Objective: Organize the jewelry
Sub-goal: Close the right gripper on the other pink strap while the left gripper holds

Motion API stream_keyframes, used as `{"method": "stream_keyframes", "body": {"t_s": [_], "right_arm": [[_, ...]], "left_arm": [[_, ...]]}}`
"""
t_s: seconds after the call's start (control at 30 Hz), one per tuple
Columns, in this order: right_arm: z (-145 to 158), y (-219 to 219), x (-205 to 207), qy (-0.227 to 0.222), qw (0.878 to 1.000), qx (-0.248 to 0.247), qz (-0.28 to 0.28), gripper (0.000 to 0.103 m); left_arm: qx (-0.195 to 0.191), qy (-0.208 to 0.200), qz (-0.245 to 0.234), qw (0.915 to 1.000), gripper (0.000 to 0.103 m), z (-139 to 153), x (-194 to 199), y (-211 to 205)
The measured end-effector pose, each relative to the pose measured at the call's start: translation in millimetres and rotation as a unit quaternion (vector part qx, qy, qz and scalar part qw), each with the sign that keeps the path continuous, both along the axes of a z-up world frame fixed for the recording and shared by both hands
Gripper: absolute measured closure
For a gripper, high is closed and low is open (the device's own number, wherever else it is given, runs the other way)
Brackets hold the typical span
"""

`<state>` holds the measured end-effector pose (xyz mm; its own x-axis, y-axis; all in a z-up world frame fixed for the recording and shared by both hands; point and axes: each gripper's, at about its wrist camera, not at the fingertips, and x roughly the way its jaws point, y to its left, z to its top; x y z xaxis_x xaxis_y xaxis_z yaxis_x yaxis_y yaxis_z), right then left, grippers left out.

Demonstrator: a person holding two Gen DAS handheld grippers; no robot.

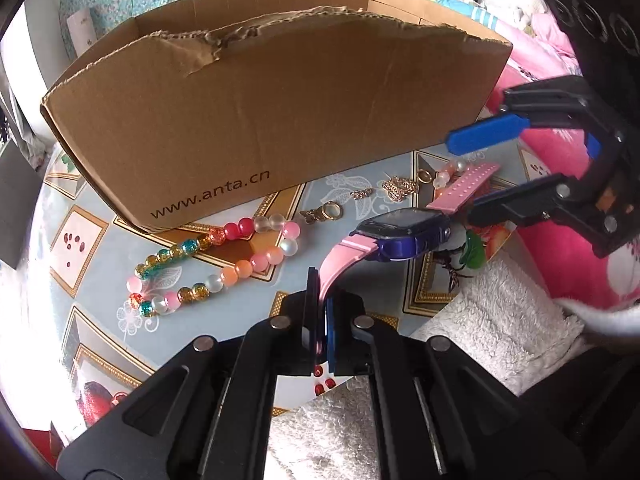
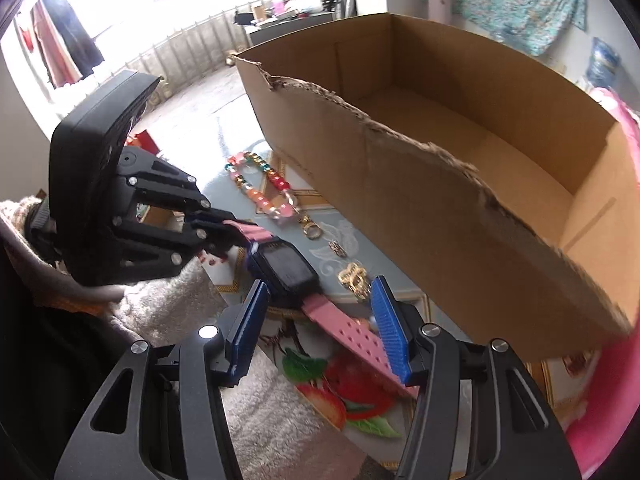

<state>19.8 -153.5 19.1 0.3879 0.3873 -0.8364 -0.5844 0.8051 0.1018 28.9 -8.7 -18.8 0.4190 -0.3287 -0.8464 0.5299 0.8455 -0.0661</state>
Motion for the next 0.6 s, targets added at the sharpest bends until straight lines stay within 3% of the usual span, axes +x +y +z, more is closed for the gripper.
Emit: {"method": "stream_keyframes", "body": {"t_s": [0.1,0.27,0.37,0.6], "right_arm": [[-2,-1,-16,-0.029,0.999,-0.039,-0.014,0.051],[-8,-3,-24,-0.063,0.993,-0.098,-0.025,0.073],[-14,0,-26,-0.072,0.989,-0.124,-0.026,0.080],[-25,7,-31,-0.092,0.982,-0.165,-0.023,0.087]], "left_arm": [[-0.001,0.003,-0.002,1.0000,0.100,5,0,-3],[0.002,0.001,-0.003,1.0000,0.100,9,5,-7],[0.004,0.001,-0.003,1.0000,0.100,5,7,-19],[0.008,-0.008,-0.001,0.9999,0.100,-2,3,-23]]}}
